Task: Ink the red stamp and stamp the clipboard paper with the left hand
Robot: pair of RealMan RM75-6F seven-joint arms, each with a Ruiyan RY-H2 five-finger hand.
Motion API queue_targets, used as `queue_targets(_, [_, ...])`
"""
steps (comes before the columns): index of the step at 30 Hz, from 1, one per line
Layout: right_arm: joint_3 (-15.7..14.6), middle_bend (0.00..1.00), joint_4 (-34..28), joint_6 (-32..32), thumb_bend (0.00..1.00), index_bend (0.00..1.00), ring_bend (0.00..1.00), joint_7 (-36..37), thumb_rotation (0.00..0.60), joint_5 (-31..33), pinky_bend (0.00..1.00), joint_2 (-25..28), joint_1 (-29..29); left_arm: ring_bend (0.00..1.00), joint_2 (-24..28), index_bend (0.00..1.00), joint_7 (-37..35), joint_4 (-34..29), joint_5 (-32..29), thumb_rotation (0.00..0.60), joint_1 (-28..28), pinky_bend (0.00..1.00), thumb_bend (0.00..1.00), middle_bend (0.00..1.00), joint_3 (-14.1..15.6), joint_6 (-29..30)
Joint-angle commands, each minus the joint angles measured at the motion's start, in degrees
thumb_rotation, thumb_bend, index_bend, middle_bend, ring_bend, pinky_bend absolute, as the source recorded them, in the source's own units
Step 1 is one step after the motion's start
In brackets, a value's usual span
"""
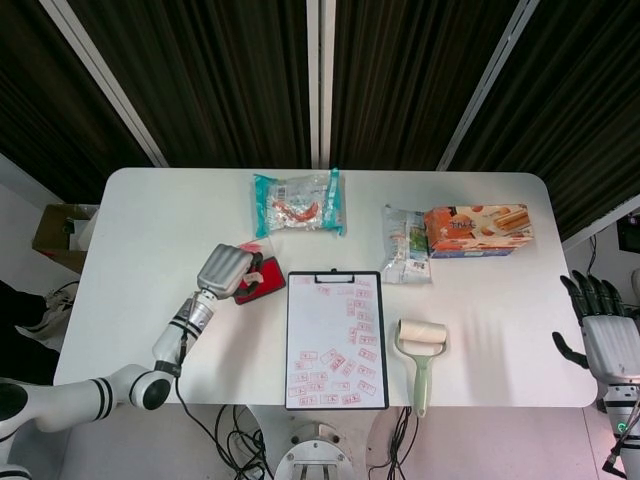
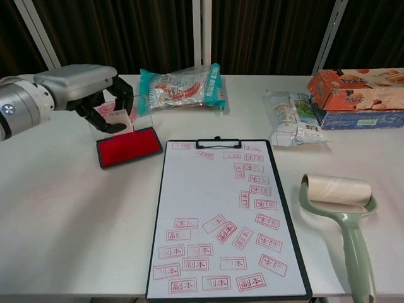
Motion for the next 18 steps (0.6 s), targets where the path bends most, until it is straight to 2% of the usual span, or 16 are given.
queue_targets(1, [0.0, 0.0, 0.1, 0.0, 0.22, 0.0, 0.0, 0.1, 0.6, 0.1, 0.0, 0.1, -0.1, 1.0, -1.6, 0.67, 0.9, 2.3, -1.6, 0.6, -1.0, 1.0, 0.46, 0.68, -0.6, -1.3])
queue_targets(6, [0.0, 0.0, 0.5, -0.1, 0.22, 0.0, 0.0, 0.6, 0.6, 0.5, 0.0, 0.2, -0.2, 1.0, -3.3, 0.67, 2.0, 6.0, -3.1, 0.6, -1.7, 1.0, 0.46, 0.68, -0.4, -2.4])
queue_targets(18, [-0.2, 0.0, 1.4, -0.7, 0.22, 0.0, 0.0, 1.4, 0.6, 0.6, 0.0, -0.2, -0.2, 1.0, -5.6, 0.68, 2.6, 10.1, -4.7, 0.6, -2.2, 1.0, 0.47, 0.69, 0.3, -4.1])
